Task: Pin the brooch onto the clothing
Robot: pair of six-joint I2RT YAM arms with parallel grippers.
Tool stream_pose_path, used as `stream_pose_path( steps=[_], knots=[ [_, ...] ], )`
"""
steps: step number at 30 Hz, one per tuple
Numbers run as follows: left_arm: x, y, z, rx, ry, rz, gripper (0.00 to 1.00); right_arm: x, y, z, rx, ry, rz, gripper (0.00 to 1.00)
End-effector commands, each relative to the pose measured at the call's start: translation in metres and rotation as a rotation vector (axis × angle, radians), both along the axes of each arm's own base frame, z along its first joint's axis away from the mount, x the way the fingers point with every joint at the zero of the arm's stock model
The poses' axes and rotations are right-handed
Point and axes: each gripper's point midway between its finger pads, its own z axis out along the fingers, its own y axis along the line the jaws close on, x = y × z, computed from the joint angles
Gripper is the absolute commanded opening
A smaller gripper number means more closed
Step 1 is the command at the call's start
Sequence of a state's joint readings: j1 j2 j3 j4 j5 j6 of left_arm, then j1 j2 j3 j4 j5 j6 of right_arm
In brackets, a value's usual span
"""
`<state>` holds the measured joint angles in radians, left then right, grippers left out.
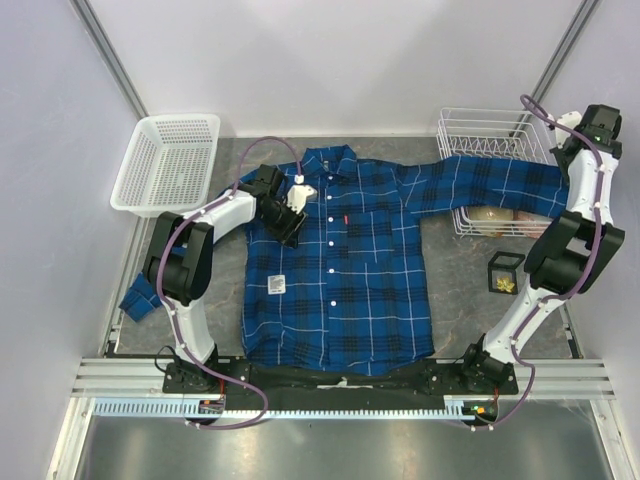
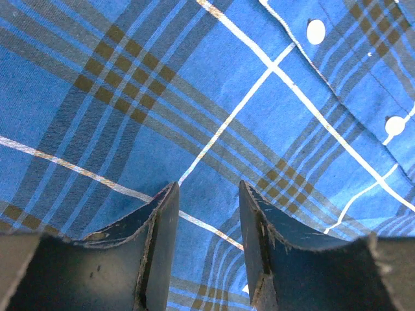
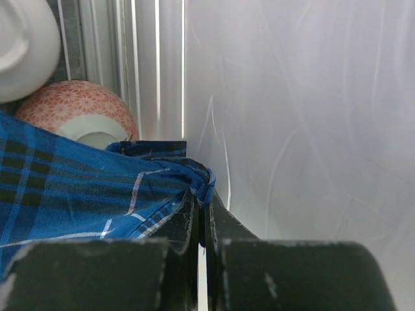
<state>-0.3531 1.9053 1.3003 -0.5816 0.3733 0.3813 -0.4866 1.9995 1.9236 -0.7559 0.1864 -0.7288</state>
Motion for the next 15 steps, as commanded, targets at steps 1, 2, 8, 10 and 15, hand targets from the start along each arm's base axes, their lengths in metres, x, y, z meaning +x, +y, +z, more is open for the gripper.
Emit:
stream_pose_path(
  steps=[1,2,8,10,15],
  knots=[
    [0.004,-0.019,0.024,-0.09,-0.015,-0.009,0.5,0.004,-0.019,-0.006,-0.097,0.005,-0.033,0.0],
    [0.004,-0.018,0.025,-0.092,-0.018,-0.005,0.5,0.007,-0.018,-0.009,-0.099,0.0,-0.032,0.0],
    [0.007,-0.022,0.049,-0.134,-0.059,0.019,0.61,0.016,0.003,-0.023,-0.087,0.035,0.006,0.54],
    [0.012,-0.019,0.068,-0.162,-0.097,0.049,0.63,0.019,0.009,-0.015,-0.073,0.007,0.0,0.7],
    [0.016,-0.003,0.104,-0.248,-0.165,0.076,0.7,0.028,0.034,0.031,0.002,-0.079,0.041,0.91]
  ],
)
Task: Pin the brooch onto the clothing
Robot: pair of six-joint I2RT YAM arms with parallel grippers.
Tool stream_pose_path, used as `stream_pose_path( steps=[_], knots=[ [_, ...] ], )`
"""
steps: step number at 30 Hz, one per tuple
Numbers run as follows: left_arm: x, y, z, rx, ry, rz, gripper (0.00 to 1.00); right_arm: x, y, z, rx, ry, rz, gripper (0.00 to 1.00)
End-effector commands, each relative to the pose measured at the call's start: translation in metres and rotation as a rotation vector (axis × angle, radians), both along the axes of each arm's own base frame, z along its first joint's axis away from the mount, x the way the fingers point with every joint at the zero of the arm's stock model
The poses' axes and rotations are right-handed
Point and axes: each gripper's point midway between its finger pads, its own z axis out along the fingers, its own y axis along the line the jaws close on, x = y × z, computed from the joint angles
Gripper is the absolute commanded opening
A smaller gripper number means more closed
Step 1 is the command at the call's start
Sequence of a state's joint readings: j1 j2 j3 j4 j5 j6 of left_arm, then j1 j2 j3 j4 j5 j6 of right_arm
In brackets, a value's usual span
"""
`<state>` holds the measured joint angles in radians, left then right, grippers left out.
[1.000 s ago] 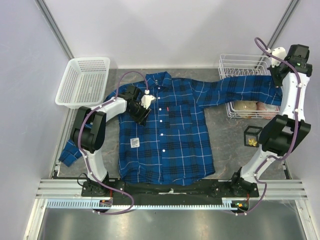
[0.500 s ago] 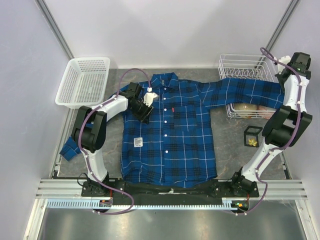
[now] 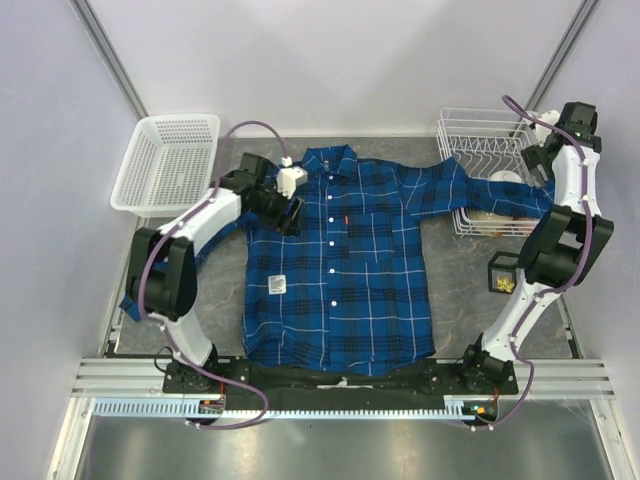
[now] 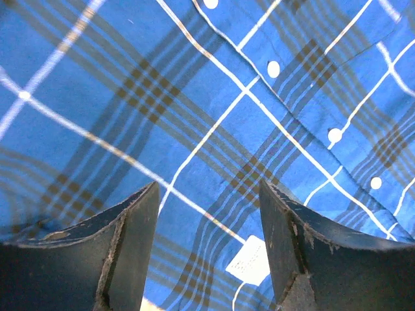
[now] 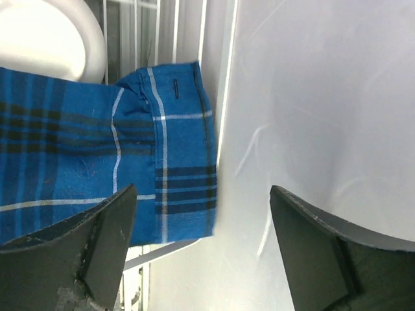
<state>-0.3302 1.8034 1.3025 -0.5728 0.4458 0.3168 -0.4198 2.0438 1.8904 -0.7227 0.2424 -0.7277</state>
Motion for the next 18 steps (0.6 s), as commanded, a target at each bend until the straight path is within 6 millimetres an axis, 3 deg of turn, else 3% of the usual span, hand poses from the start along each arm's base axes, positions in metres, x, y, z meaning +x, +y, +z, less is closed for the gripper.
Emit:
stream_pose_path(
  steps=[1,3,5,6,8,9,10,12,13,14,15,16,18],
  knots=[
    [0.012,0.014,0.064,-0.136,-0.12,0.048,0.7,0.009,0.022,0.063,0.036,-0.128,0.029,0.94],
    [0.004,0.025,0.066,-0.14,-0.112,0.04,0.72,0.01,0.049,0.083,0.074,-0.162,0.108,0.98],
    [-0.001,0.047,0.064,-0.14,-0.091,0.079,0.74,0.005,0.077,0.085,0.115,-0.137,0.185,0.98],
    [-0.006,0.054,0.062,-0.149,-0.07,0.084,0.8,0.006,0.105,0.096,0.147,-0.155,0.261,0.98],
    [-0.011,0.08,0.052,-0.137,-0.037,0.14,0.81,-0.003,0.145,0.087,0.23,-0.105,0.362,0.98],
    [-0.012,0.091,0.049,-0.105,-0.053,0.143,0.81,-0.006,0.177,0.091,0.267,-0.103,0.436,0.98],
    [-0.012,0.105,0.043,-0.078,-0.049,0.177,0.81,-0.015,0.202,0.076,0.34,-0.058,0.486,0.98],
    [-0.018,0.127,0.028,-0.031,-0.035,0.2,0.76,-0.028,0.255,0.068,0.41,-0.009,0.61,0.95],
    [-0.024,0.138,0.024,-0.022,-0.005,0.216,0.73,-0.041,0.28,0.051,0.487,0.05,0.66,0.91],
    [-0.031,0.141,0.02,-0.013,-0.001,0.184,0.65,-0.051,0.298,0.045,0.529,0.083,0.703,0.89],
    [-0.036,0.144,0.018,-0.008,0.005,0.175,0.62,-0.06,0.328,0.038,0.563,0.122,0.768,0.86],
    [-0.039,0.148,0.021,0.004,-0.016,0.171,0.59,-0.076,0.343,0.019,0.614,0.187,0.788,0.79],
    [-0.054,0.148,0.012,0.02,-0.015,0.137,0.52,-0.102,0.385,0.005,0.694,0.26,0.89,0.72]
  ],
)
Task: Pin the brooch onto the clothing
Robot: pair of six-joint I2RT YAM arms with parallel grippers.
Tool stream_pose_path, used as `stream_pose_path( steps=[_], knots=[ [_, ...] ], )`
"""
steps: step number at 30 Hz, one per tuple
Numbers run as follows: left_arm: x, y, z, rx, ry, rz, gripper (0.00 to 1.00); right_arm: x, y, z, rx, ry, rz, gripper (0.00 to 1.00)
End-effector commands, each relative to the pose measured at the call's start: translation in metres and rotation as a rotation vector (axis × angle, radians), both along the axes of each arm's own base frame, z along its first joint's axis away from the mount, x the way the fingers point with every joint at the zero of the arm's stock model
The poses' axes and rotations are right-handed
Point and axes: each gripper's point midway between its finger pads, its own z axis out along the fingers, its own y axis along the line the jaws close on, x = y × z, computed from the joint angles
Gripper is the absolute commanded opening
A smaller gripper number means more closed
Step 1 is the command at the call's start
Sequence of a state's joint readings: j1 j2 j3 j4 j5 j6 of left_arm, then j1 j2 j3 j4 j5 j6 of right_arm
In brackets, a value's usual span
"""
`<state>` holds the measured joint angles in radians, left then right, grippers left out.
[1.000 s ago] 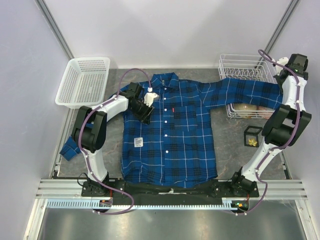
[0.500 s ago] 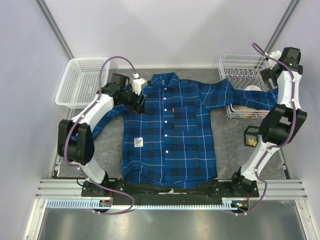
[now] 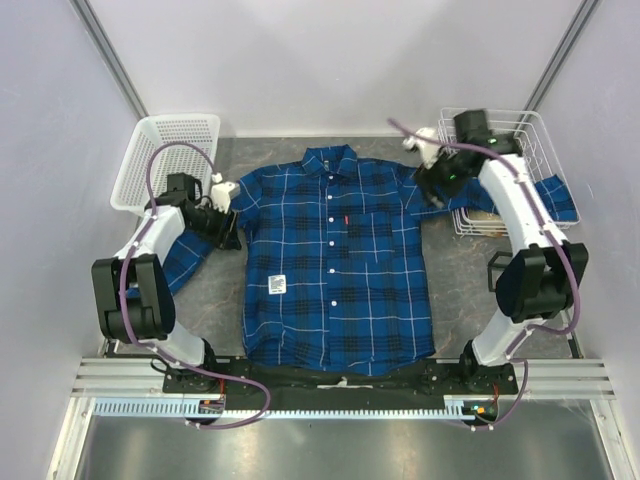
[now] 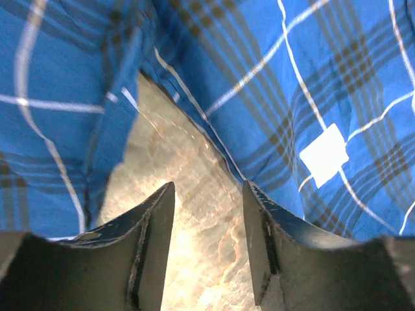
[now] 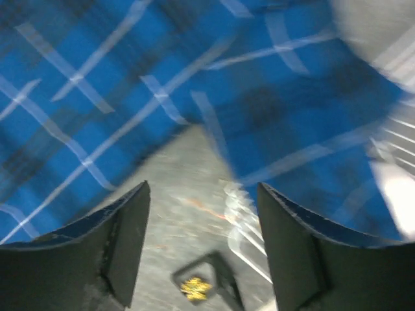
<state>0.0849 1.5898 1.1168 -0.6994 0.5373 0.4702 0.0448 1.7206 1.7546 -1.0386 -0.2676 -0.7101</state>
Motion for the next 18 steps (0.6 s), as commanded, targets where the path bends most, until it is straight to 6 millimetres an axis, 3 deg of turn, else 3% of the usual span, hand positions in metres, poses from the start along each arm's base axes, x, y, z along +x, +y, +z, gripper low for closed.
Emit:
stream_pose_path(
  steps=[1,4,8,14,17,18],
  knots=[
    [-0.03,0.003,-0.002,0.048,-0.037,-0.113,0.49,-0.081,0.082,-0.062,0.166,0.304,0.229,0.67],
    [-0.029,0.004,-0.005,0.043,-0.023,-0.078,0.46,-0.109,0.111,-0.095,0.15,0.365,0.299,0.62],
    [-0.006,-0.002,0.004,-0.011,-0.064,-0.014,0.46,-0.12,0.122,-0.136,0.085,0.412,0.303,0.6],
    [0.029,-0.002,-0.005,-0.034,-0.052,0.109,0.47,-0.115,0.095,-0.181,-0.063,0.461,0.231,0.54],
    [0.049,-0.002,-0.007,-0.057,-0.053,0.171,0.41,-0.107,0.078,-0.196,-0.115,0.471,0.177,0.52],
    [0.053,0.002,-0.017,-0.045,-0.026,0.206,0.38,-0.105,0.074,-0.199,-0.124,0.479,0.163,0.52]
  ],
)
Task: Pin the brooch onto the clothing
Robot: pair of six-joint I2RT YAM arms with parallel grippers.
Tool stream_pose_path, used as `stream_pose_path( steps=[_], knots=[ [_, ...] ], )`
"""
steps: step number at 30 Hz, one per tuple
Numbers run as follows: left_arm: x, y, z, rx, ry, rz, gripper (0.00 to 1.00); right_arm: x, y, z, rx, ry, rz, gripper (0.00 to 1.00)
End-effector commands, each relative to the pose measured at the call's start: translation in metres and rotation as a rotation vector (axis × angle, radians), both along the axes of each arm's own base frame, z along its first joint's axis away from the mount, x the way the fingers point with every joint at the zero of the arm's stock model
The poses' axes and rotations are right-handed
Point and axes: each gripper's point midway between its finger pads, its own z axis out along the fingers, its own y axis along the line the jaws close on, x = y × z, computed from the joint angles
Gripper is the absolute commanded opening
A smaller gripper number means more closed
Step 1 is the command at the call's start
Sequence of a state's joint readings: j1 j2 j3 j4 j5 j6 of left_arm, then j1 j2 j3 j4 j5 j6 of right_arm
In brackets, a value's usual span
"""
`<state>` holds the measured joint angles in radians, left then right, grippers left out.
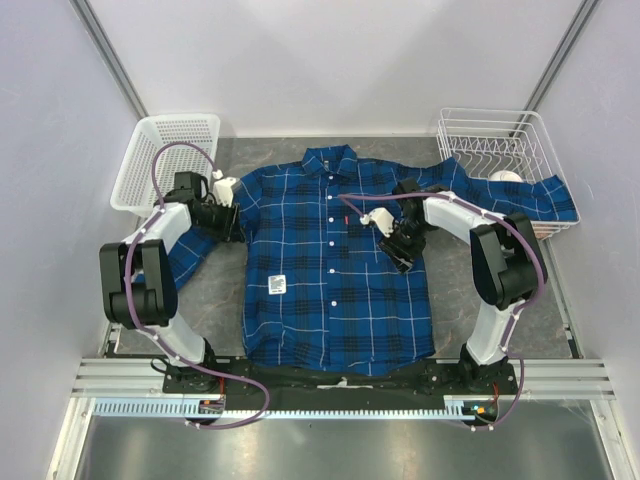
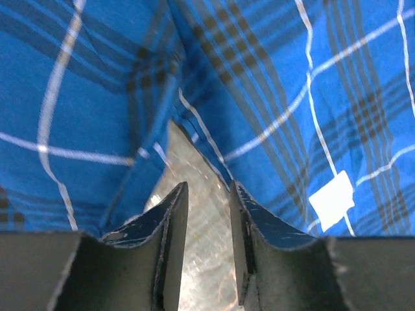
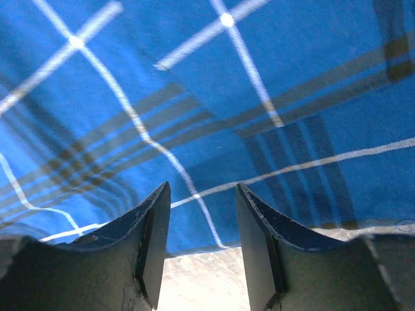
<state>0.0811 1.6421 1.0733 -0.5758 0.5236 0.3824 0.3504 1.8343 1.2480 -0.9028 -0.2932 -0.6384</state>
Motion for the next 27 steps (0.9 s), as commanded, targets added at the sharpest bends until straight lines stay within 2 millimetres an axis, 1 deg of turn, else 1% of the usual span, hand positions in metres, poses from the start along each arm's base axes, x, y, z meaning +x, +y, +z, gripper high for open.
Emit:
stream_pose_path(
  steps=[1,2,4,6,7,9,12,14,15,16,17,18,19,20,21,22,23,24,25,26,27],
  knots=[
    [0.046,0.009,0.004,-0.009,-0.036,0.17,0.32,0.021,-0.025,-0.018,-0.103,-0.041,-0.065,0.51],
    [0.048,0.016,-0.001,0.02,-0.022,0.205,0.3,0.022,-0.027,-0.022,-0.115,-0.036,-0.075,0.51],
    [0.045,0.023,-0.01,0.049,0.003,0.222,0.24,0.022,-0.034,-0.025,-0.135,-0.032,-0.095,0.5],
    [0.04,0.035,-0.016,0.103,0.006,0.223,0.21,0.023,-0.042,-0.026,-0.154,-0.035,-0.115,0.49],
    [0.035,0.037,-0.021,0.112,0.019,0.22,0.19,0.02,-0.045,-0.027,-0.158,-0.031,-0.121,0.49],
    [0.03,0.044,-0.026,0.137,0.029,0.217,0.18,0.019,-0.051,-0.028,-0.167,-0.03,-0.132,0.48],
    [0.026,0.048,-0.034,0.159,0.054,0.209,0.16,0.017,-0.053,-0.03,-0.17,-0.024,-0.138,0.49],
    [0.022,0.046,-0.036,0.154,0.067,0.183,0.15,0.019,-0.052,-0.029,-0.168,-0.029,-0.132,0.49],
    [0.019,0.042,-0.034,0.141,0.068,0.158,0.15,0.021,-0.051,-0.026,-0.161,-0.032,-0.132,0.49],
    [0.016,0.037,-0.031,0.129,0.051,0.091,0.17,0.022,-0.049,-0.022,-0.149,-0.037,-0.12,0.49],
    [0.012,0.021,-0.015,0.048,0.009,0.022,0.19,0.022,-0.045,-0.018,-0.127,-0.038,-0.108,0.5],
    [0.001,0.012,-0.009,0.012,0.017,-0.02,0.23,0.022,-0.039,-0.012,-0.09,-0.036,-0.101,0.52],
    [-0.001,0.006,0.0,-0.003,-0.015,-0.07,0.3,0.022,-0.034,-0.002,-0.057,-0.047,-0.093,0.53],
    [-0.006,-0.001,0.009,-0.027,-0.024,-0.102,0.34,0.021,-0.03,0.003,-0.035,-0.05,-0.075,0.54],
    [-0.011,-0.01,0.024,-0.026,-0.043,-0.136,0.38,0.022,-0.028,0.012,-0.017,-0.053,-0.077,0.57],
    [-0.014,-0.016,0.033,-0.038,-0.064,-0.171,0.46,0.022,-0.02,0.025,0.033,-0.07,-0.072,0.58],
    [-0.016,-0.022,0.04,-0.047,-0.086,-0.192,0.5,0.022,-0.017,0.033,0.056,-0.084,-0.063,0.6],
    [-0.022,-0.031,0.053,-0.054,-0.13,-0.225,0.58,0.022,-0.014,0.041,0.078,-0.101,-0.06,0.64],
    [-0.026,-0.04,0.059,-0.07,-0.162,-0.273,0.61,0.024,-0.012,0.058,0.112,-0.144,-0.057,0.66],
    [-0.03,-0.043,0.061,-0.061,-0.179,-0.295,0.62,0.026,-0.015,0.065,0.124,-0.167,-0.064,0.68],
    [-0.044,-0.066,0.062,-0.055,-0.195,-0.383,0.63,0.029,-0.017,0.074,0.138,-0.192,-0.077,0.7]
  ],
)
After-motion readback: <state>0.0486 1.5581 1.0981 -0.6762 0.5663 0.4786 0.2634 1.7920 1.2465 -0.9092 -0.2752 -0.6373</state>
